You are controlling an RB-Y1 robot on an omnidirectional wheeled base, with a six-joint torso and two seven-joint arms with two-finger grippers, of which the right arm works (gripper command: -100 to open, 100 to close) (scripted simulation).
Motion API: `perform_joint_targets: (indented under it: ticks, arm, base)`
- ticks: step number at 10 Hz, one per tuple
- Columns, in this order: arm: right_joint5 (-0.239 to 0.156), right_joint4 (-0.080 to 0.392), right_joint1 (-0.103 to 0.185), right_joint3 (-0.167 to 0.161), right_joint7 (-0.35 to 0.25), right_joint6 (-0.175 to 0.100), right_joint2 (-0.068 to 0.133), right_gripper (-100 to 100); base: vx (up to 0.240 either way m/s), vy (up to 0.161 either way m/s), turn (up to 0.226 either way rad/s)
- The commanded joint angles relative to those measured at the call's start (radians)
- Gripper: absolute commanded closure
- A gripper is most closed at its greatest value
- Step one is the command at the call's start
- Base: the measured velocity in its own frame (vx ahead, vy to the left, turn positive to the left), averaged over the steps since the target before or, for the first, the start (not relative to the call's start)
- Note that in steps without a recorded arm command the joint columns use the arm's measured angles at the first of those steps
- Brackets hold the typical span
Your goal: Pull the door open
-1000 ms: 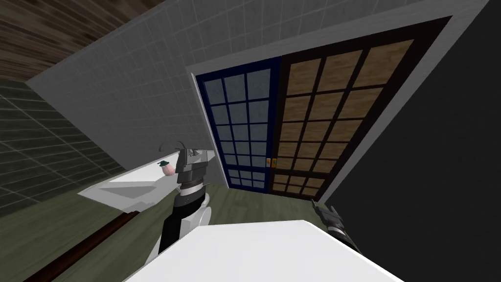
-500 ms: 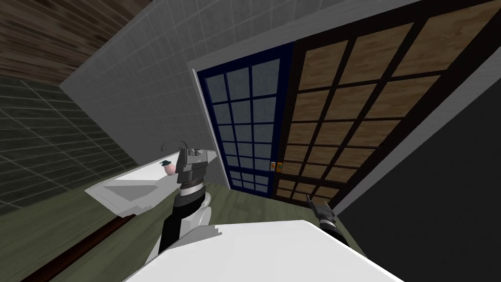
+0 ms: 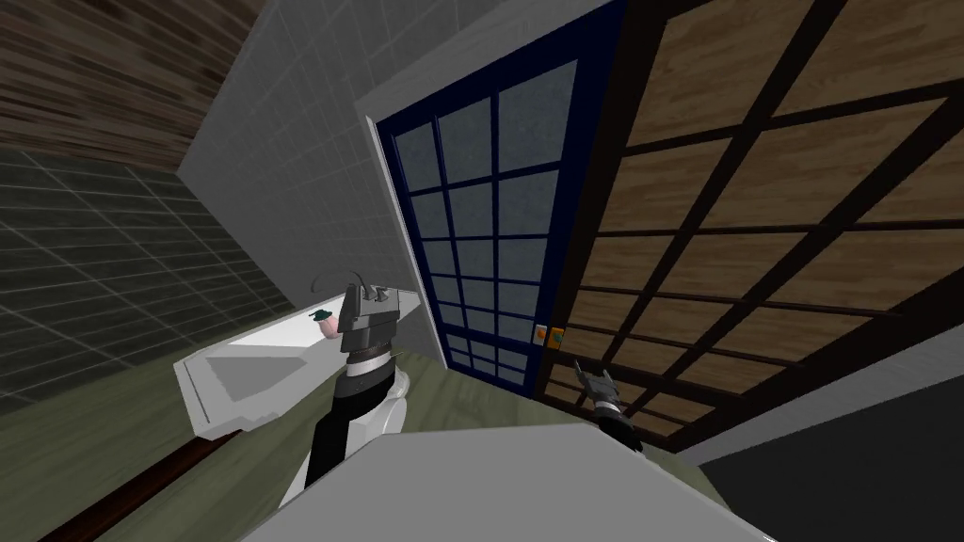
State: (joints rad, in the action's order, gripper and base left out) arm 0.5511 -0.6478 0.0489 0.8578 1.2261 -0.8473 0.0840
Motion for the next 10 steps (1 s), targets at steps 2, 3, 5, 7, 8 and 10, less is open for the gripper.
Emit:
perform_joint_targets:
  ticks: [2, 3, 5, 7, 8, 10]
  arm:
    - [0.007, -0.023, 0.030, -0.023, -0.005, -0.001, -0.023, -100]
    - [0.009, -0.024, 0.044, -0.030, -0.004, -0.002, -0.029, -100]
    - [0.009, -0.035, 0.033, -0.028, -0.012, 0.008, -0.025, 100]
    - [0.009, -0.035, 0.033, -0.028, -0.012, 0.008, -0.025, 100]
    - [0.009, -0.035, 0.033, -0.028, -0.012, 0.008, -0.025, 100]
    - [0.009, -0.035, 0.033, -0.028, -0.012, 0.008, -0.025, 100]
  base:
    - [0.226, 0.014, 0.140]
    - [0.204, -0.012, 0.126]
    - [0.040, 0.000, 0.013]
    - [-0.026, 0.016, 0.020]
    - [-0.014, 0.004, -0.005]
    - [-0.004, 0.001, 0.000]
